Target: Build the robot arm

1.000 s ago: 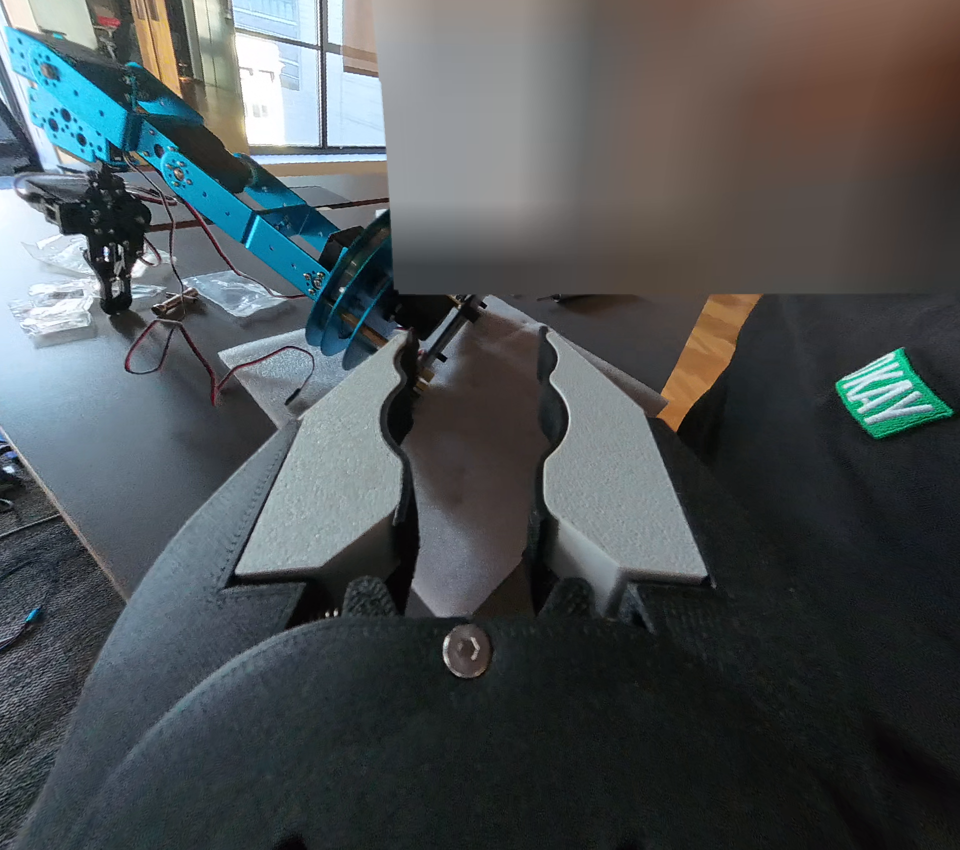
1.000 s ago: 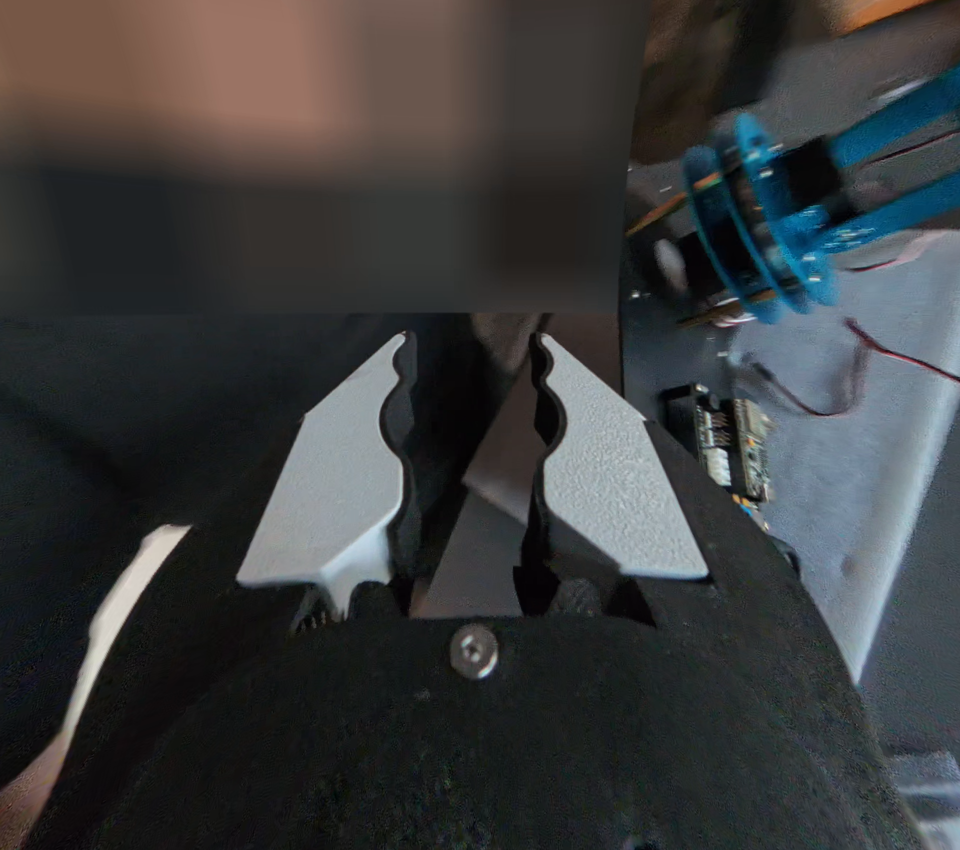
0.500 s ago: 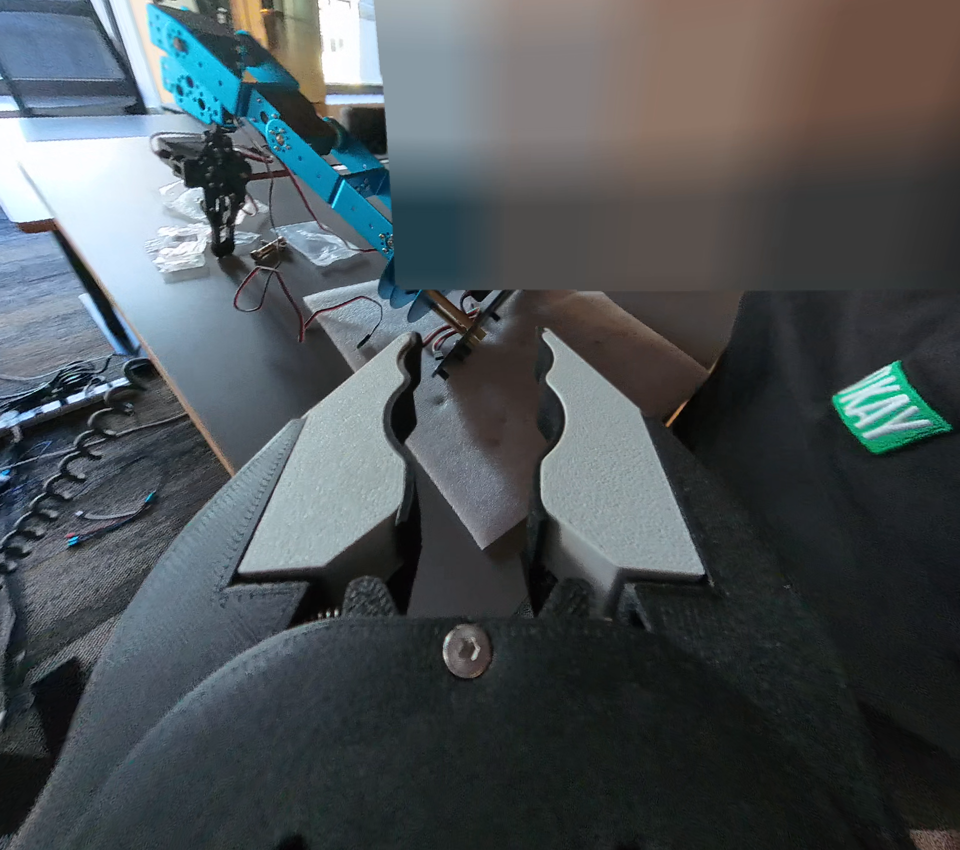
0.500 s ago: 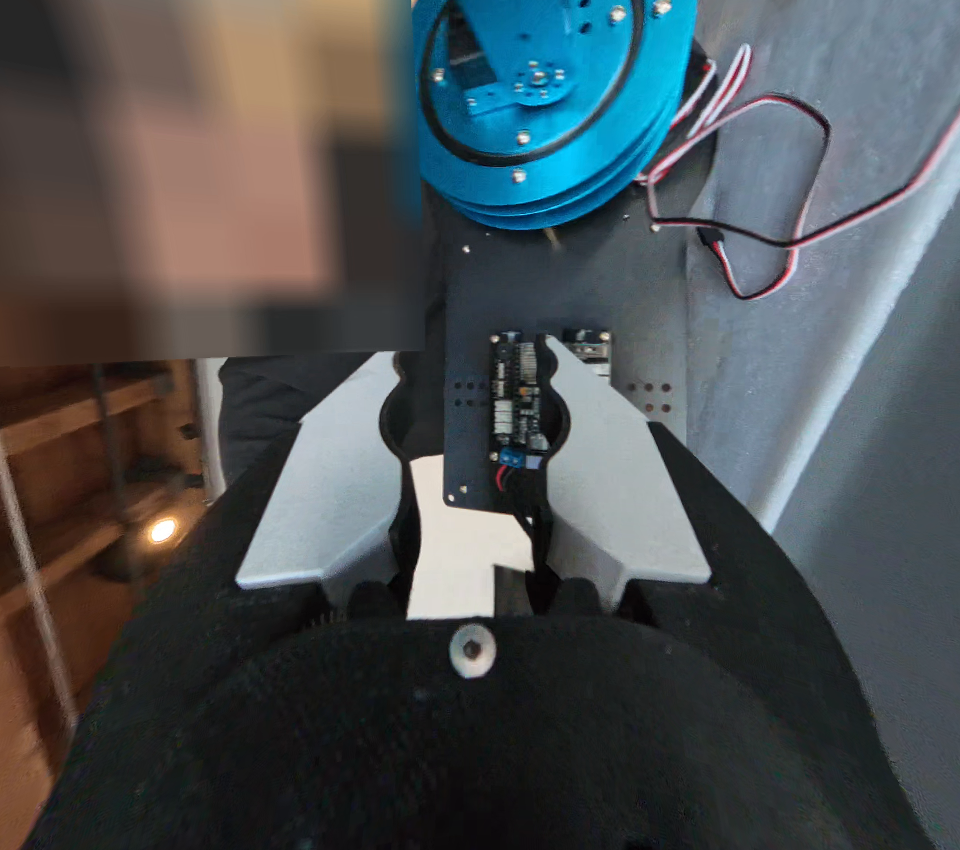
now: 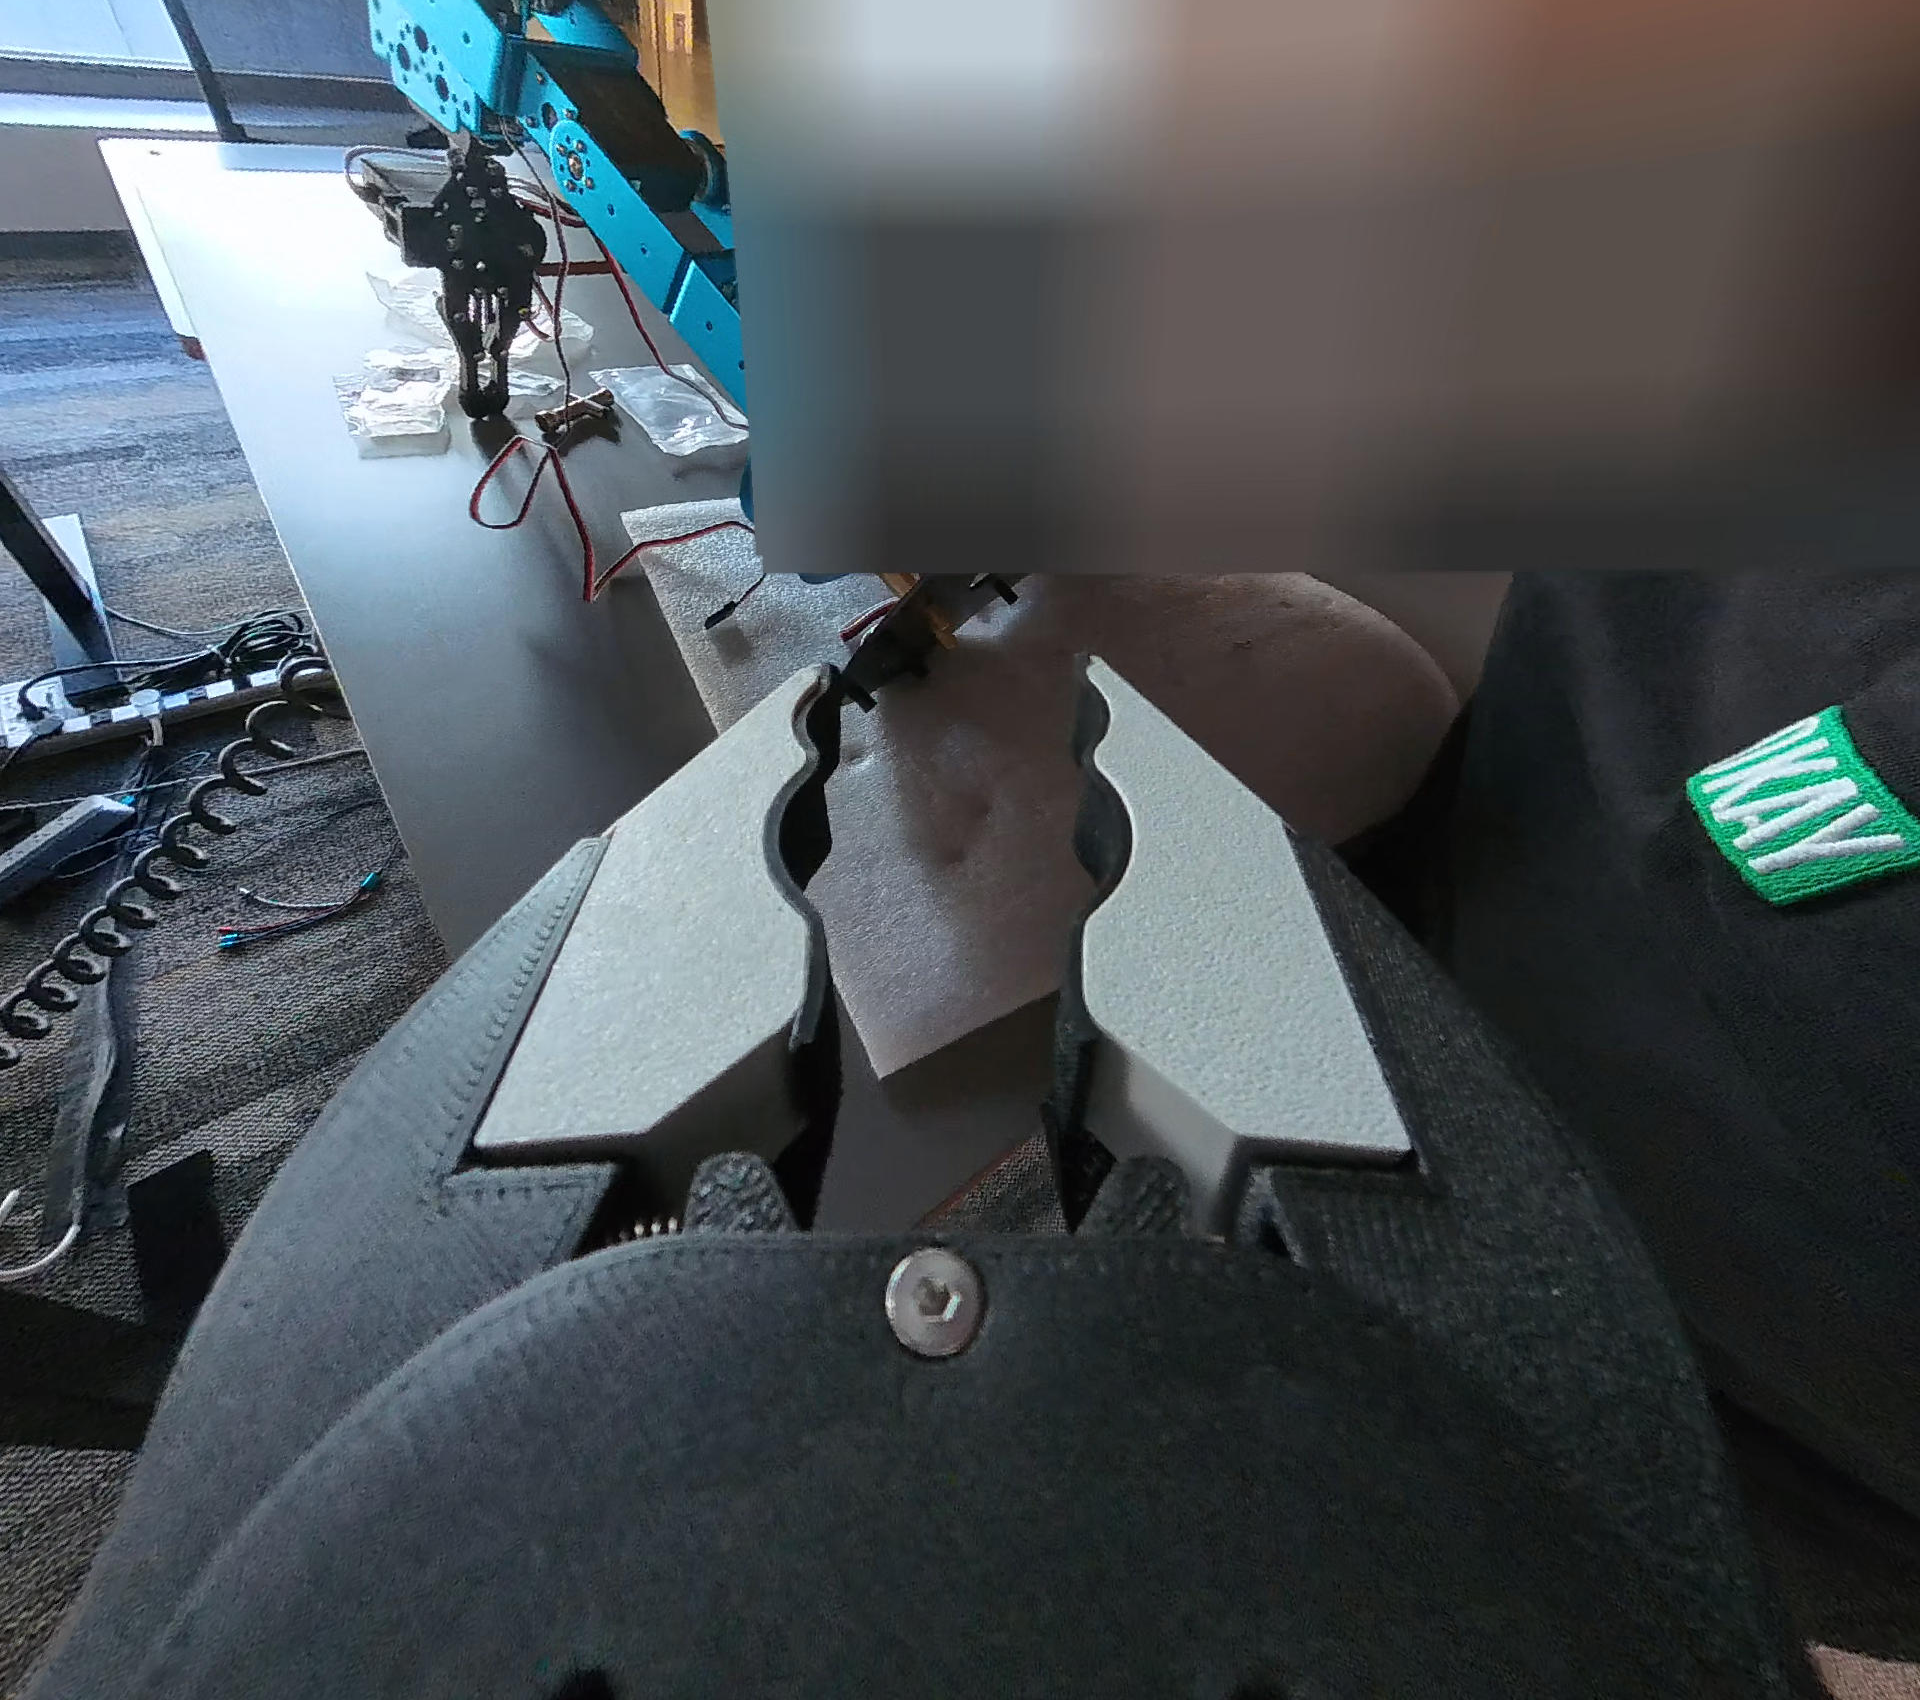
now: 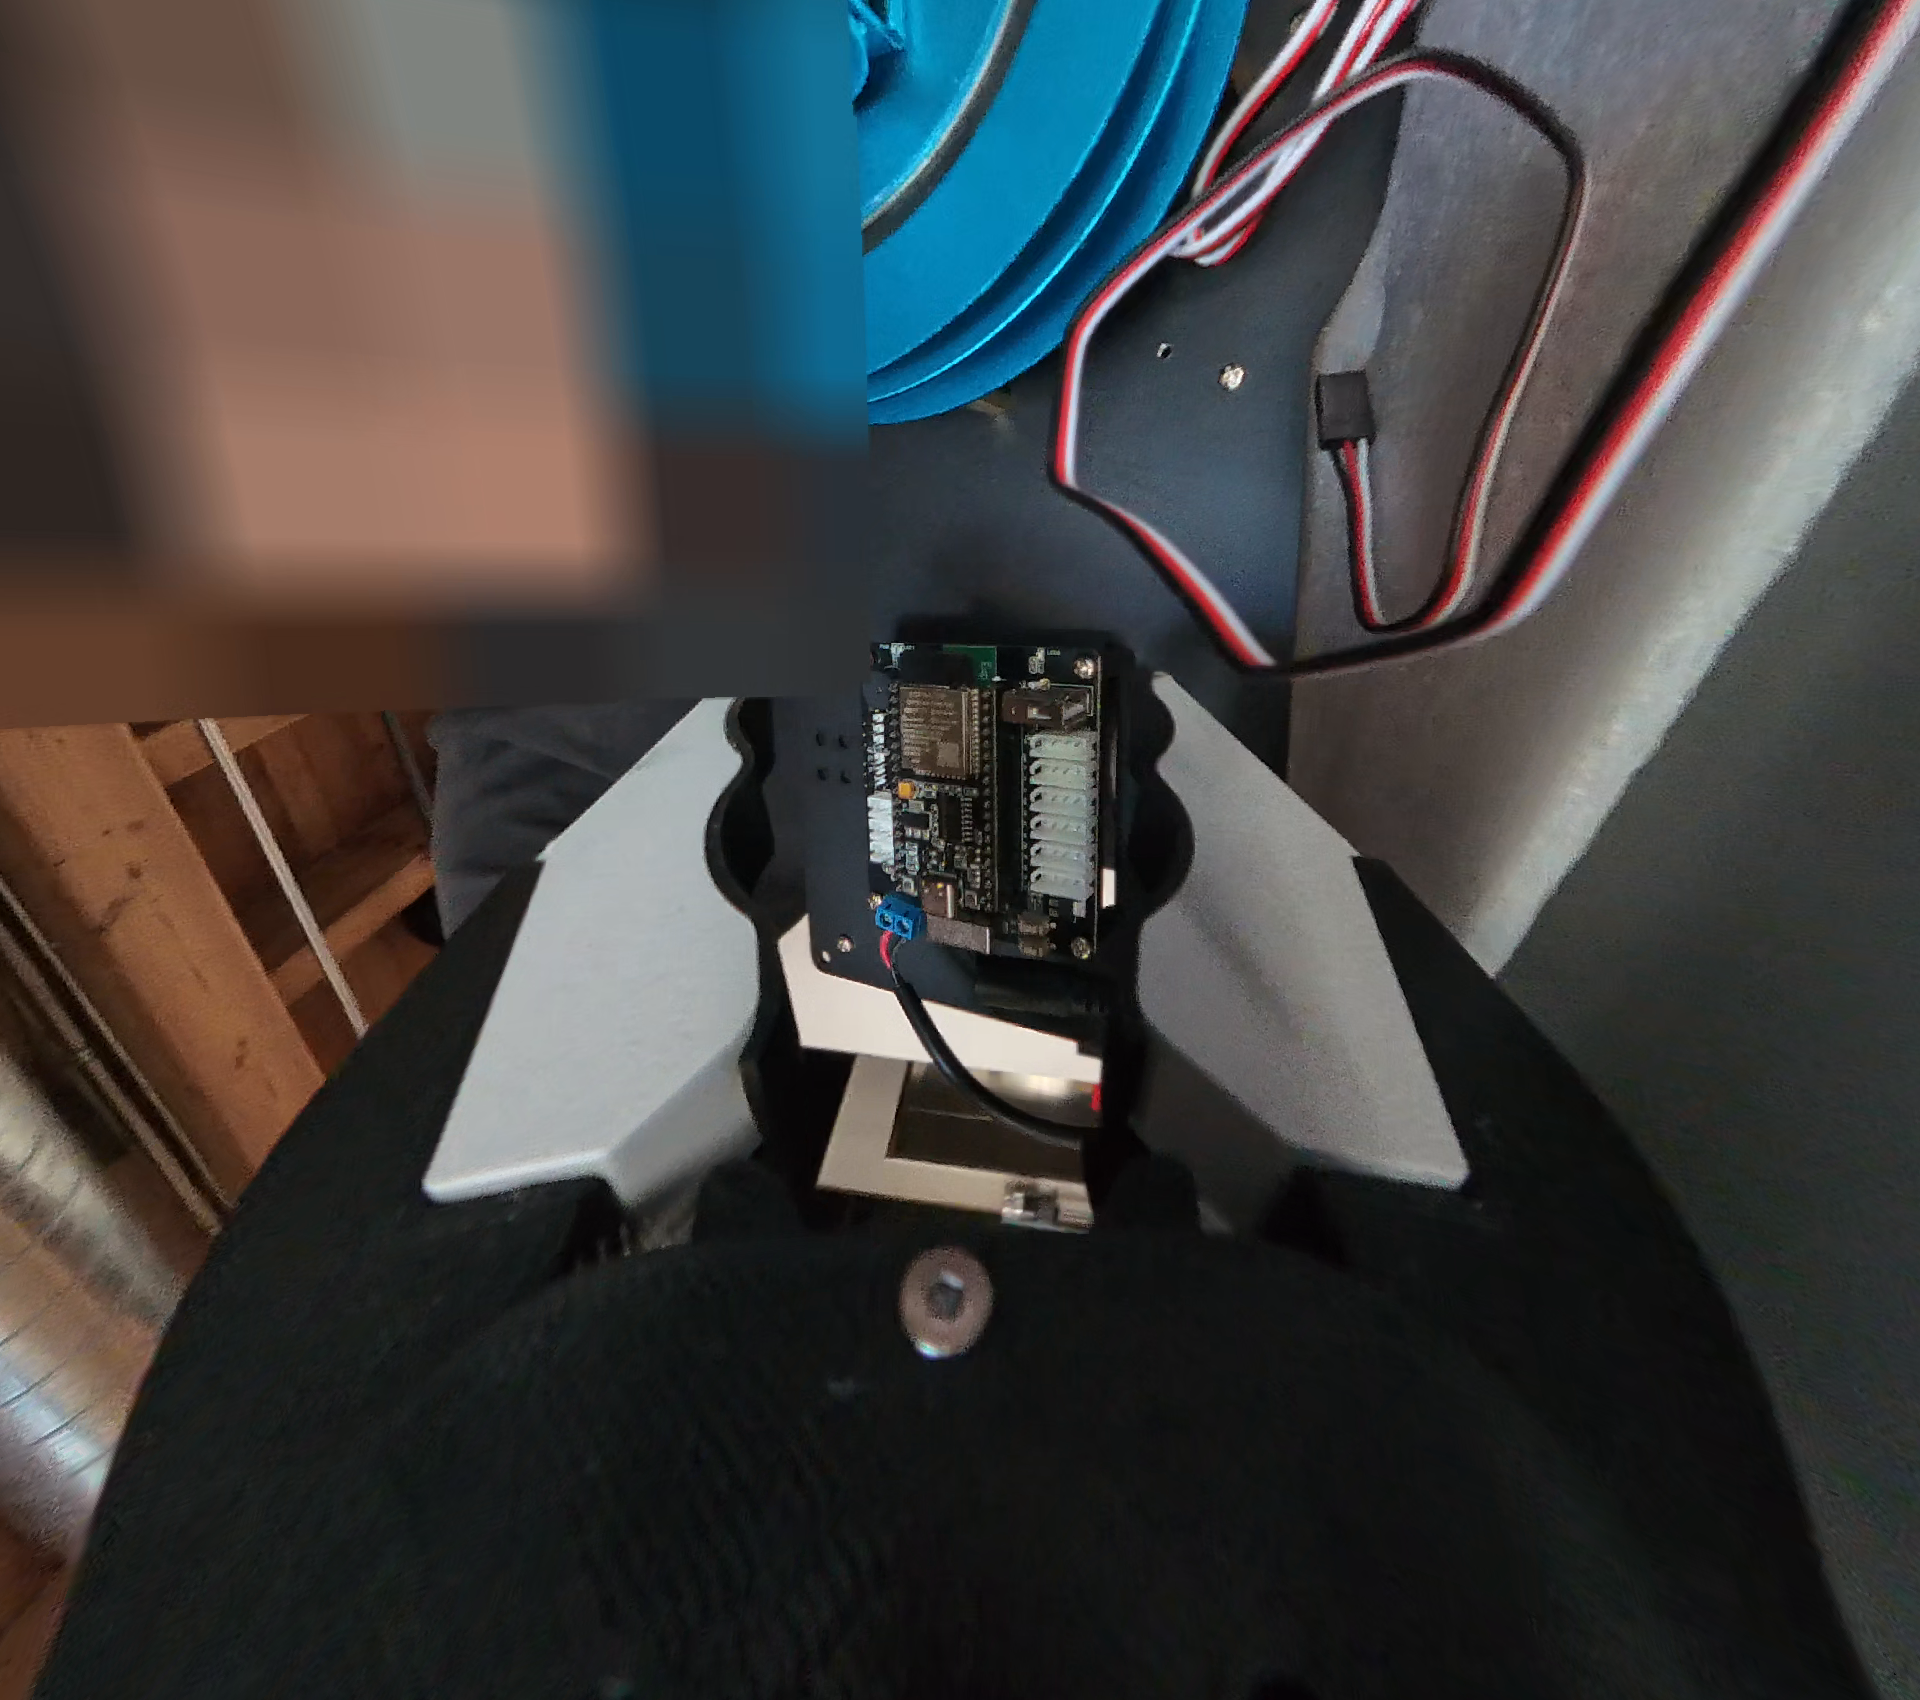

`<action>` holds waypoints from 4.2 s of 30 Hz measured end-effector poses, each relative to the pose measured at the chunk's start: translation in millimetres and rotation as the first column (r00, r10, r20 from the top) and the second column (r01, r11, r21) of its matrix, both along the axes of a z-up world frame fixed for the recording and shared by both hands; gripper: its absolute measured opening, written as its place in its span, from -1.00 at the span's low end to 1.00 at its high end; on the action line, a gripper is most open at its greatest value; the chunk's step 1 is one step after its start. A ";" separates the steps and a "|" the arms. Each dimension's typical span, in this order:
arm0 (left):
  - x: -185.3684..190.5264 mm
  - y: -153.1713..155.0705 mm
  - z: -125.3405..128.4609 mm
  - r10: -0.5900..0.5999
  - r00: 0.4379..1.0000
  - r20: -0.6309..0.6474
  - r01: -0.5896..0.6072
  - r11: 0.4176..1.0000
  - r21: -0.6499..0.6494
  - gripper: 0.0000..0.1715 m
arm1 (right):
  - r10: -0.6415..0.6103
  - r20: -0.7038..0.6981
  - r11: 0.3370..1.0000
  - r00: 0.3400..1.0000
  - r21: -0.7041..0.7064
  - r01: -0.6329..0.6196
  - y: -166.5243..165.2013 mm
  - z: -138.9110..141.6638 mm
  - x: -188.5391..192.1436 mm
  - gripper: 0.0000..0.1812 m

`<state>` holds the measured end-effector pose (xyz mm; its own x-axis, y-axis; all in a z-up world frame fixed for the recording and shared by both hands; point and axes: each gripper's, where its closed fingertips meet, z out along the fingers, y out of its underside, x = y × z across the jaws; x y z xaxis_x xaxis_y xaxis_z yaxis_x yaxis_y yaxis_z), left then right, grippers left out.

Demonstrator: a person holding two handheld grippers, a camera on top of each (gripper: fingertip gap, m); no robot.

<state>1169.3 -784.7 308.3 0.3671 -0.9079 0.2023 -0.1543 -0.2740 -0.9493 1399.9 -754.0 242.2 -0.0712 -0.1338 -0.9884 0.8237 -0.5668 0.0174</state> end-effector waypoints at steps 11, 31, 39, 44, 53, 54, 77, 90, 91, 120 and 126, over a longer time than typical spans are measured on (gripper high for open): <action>2.3 1.5 1.4 -0.008 1.000 -0.005 0.008 1.000 0.001 -0.51 | 0.022 -0.026 1.000 0.999 -0.021 -0.023 -8.5 3.8 -3.6 -0.26; 3.9 -0.9 5.2 -0.014 1.000 -0.011 0.014 1.000 0.010 -0.50 | 0.066 -0.018 0.996 0.998 0.065 -0.065 -17.5 4.5 -5.7 -0.23; 5.2 -1.5 6.0 -0.019 1.000 -0.014 0.019 1.000 0.014 -0.50 | 0.069 -0.009 0.995 0.998 0.075 -0.069 -17.6 2.8 -4.6 -0.22; 5.8 -1.0 6.7 -0.022 1.000 -0.013 0.022 1.000 0.014 -0.50 | 0.070 -0.008 0.995 0.998 0.069 -0.069 -17.8 1.8 -4.1 -0.23; 11.0 -1.1 7.8 -0.032 0.999 -0.015 0.033 0.999 0.013 -0.50 | 0.058 -0.004 0.996 0.998 0.072 -0.057 -16.7 0.8 -3.8 -0.23; 11.8 -2.0 8.4 -0.035 0.999 -0.017 0.035 0.999 0.014 -0.50 | 0.049 -0.004 0.995 0.999 0.090 -0.048 -15.3 0.0 -3.7 -0.23; 47.4 -91.6 47.7 -0.103 0.990 -0.099 0.118 0.979 0.164 -0.56 | -0.723 -0.428 -0.329 0.543 0.904 0.275 -151.1 34.8 163.6 -0.42; 148.2 -126.9 -32.6 -0.157 0.963 -0.219 0.140 0.986 -0.089 -0.96 | -0.823 -0.096 -0.152 0.560 0.987 -0.054 -170.8 -70.6 203.7 -0.73; 155.9 -121.6 -44.3 -0.179 0.948 -0.263 0.159 0.983 -0.095 -0.93 | -0.819 -0.119 -0.177 0.561 0.983 -0.051 -167.6 -69.0 201.6 -0.76; 154.4 -108.2 -102.9 -0.508 0.591 -0.627 0.699 0.710 0.083 -0.74 | -0.991 -0.031 -0.011 0.132 0.989 0.145 -197.9 -65.6 -0.5 -0.82; 146.3 -100.9 -105.7 -0.530 0.597 -0.602 0.700 0.711 0.069 -0.74 | -0.991 0.002 0.020 0.132 0.991 0.132 -201.5 -62.9 -5.4 -0.82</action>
<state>1315.7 -885.5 202.7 -0.3371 -0.9334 -0.1228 -0.6557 0.3263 -0.6809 1394.6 -955.5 179.3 0.9441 0.1966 -0.2645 0.0167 -0.8300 -0.5574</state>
